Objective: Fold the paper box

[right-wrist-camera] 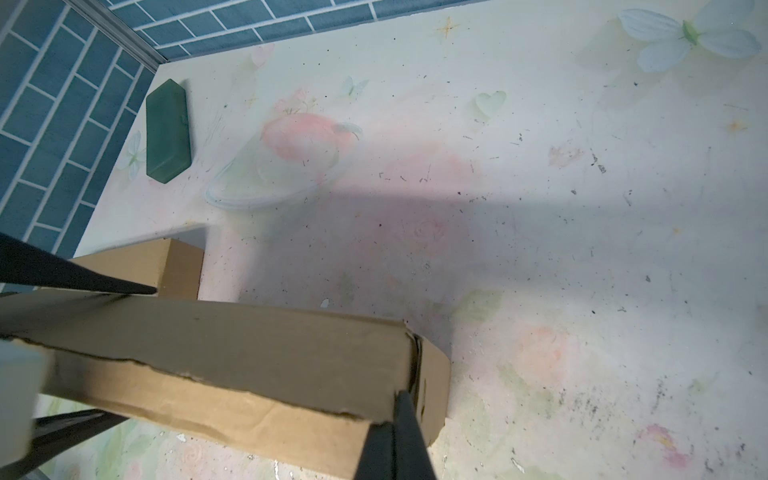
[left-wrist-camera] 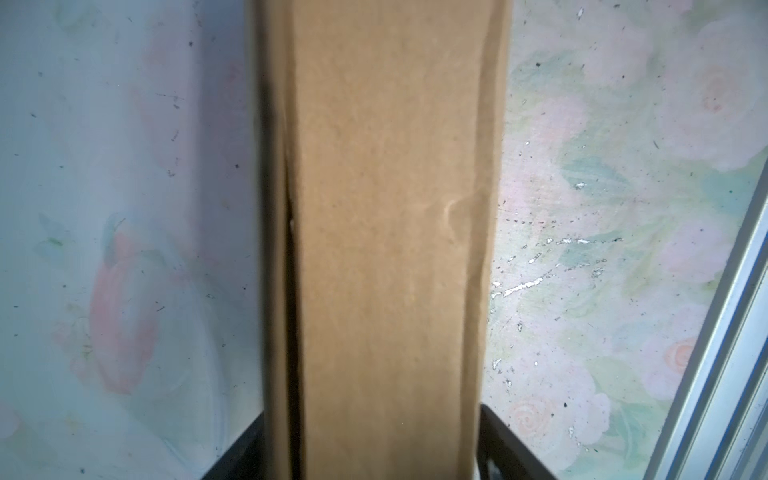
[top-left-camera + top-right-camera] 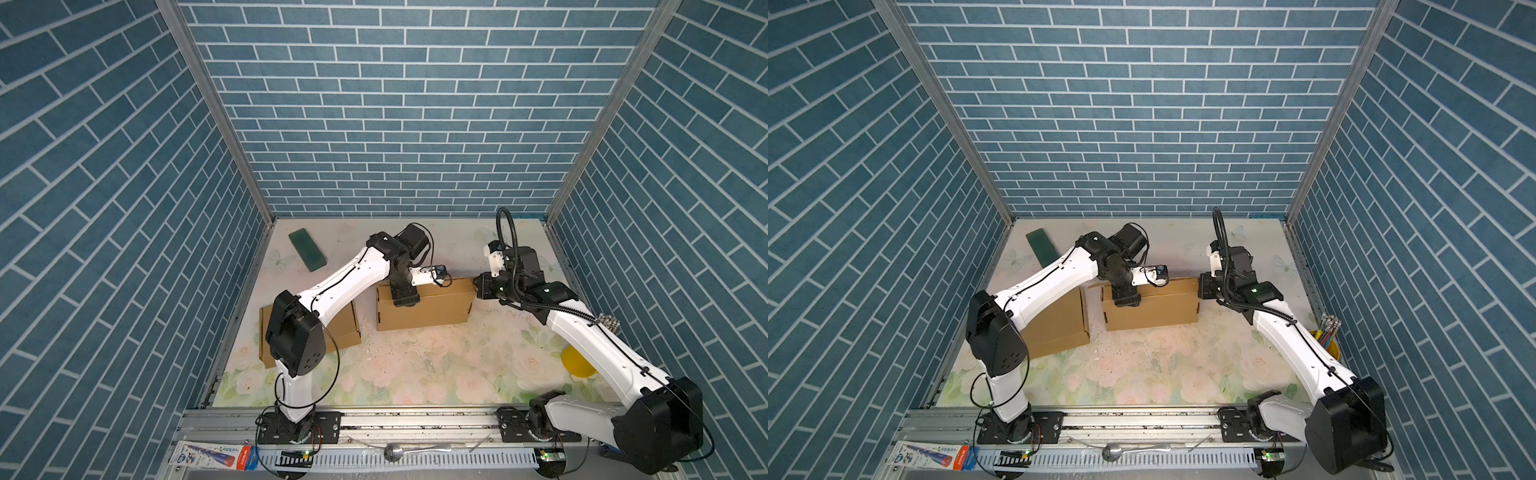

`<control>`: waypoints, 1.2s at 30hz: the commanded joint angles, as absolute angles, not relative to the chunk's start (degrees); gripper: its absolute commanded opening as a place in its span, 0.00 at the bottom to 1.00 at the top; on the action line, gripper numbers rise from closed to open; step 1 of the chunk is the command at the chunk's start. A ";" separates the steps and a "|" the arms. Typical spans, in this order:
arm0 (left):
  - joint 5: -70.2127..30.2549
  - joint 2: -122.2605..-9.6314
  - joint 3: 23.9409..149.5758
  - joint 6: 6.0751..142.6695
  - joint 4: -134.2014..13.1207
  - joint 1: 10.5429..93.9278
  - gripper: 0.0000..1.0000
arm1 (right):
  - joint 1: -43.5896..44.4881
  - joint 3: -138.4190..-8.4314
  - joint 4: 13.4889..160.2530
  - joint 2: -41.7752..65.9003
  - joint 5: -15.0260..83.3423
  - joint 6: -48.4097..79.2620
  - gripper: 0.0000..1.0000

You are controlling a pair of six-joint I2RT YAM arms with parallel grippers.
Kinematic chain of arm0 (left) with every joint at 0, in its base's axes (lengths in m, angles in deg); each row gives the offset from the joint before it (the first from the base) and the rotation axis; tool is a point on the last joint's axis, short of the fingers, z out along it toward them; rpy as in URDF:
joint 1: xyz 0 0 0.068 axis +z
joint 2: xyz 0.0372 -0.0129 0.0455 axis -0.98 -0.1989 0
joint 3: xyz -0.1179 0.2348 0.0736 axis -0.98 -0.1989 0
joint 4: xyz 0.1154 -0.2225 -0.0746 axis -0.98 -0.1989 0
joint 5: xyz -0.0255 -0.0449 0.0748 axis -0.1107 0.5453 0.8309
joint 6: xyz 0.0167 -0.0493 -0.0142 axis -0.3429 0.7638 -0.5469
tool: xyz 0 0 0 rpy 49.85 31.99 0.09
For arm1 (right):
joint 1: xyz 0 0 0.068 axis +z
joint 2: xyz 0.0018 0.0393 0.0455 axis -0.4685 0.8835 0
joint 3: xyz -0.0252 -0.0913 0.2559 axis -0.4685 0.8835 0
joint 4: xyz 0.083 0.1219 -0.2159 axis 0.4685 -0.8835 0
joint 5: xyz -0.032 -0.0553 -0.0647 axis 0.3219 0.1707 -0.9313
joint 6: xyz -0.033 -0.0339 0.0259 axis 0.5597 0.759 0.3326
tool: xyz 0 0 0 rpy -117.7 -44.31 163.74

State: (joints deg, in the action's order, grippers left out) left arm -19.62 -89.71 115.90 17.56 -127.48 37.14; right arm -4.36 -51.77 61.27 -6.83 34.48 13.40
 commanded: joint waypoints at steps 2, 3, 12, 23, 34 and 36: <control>-21.58 -83.50 114.26 18.87 -126.03 37.13 0.75 | -4.03 -50.03 51.17 -4.89 33.51 10.58 0.00; -21.82 -82.32 113.40 19.26 -125.06 37.17 0.75 | -4.02 -50.03 51.22 -4.90 33.44 10.50 0.00; -22.30 -67.17 102.61 30.10 -118.04 42.86 0.69 | -3.42 -50.59 51.52 -4.72 32.91 9.97 0.00; -19.78 -58.26 87.91 34.31 -109.86 51.72 0.58 | -2.89 -52.42 50.36 -4.46 32.64 10.36 0.00; -19.08 -64.28 88.83 31.79 -108.18 51.70 0.33 | -2.53 -52.42 50.07 -4.99 32.45 10.27 0.00; -18.85 -65.02 89.32 31.96 -108.31 51.72 0.26 | -2.45 -52.46 49.92 -5.07 32.40 10.29 0.00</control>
